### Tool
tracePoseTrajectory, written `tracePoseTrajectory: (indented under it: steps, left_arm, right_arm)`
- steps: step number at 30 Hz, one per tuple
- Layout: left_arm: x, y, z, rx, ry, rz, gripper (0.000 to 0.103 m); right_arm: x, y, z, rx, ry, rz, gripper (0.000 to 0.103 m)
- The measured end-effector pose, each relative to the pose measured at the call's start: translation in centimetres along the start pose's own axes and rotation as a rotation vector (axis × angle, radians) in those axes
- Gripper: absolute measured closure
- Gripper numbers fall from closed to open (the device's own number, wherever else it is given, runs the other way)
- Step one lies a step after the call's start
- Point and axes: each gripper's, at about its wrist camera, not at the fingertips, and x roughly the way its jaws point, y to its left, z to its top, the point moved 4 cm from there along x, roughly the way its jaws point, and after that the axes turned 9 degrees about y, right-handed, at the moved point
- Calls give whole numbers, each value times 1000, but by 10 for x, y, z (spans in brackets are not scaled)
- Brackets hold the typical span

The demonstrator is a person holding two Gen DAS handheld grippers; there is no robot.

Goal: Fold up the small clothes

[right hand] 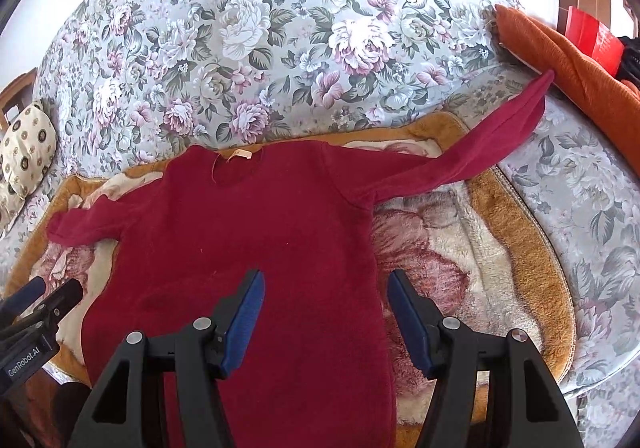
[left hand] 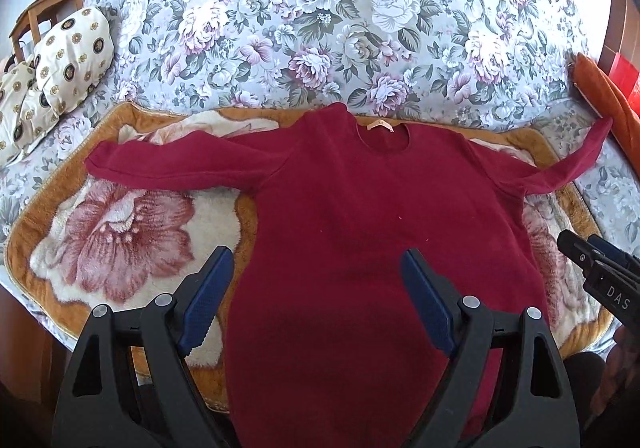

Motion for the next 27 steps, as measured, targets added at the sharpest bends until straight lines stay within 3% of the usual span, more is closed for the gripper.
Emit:
tracePoseTrajectory:
  steps: [27]
  left_arm:
    - [23,-2,7,-6,33,9,18]
  right_arm:
    - [22,17,4,-24,31,2,41]
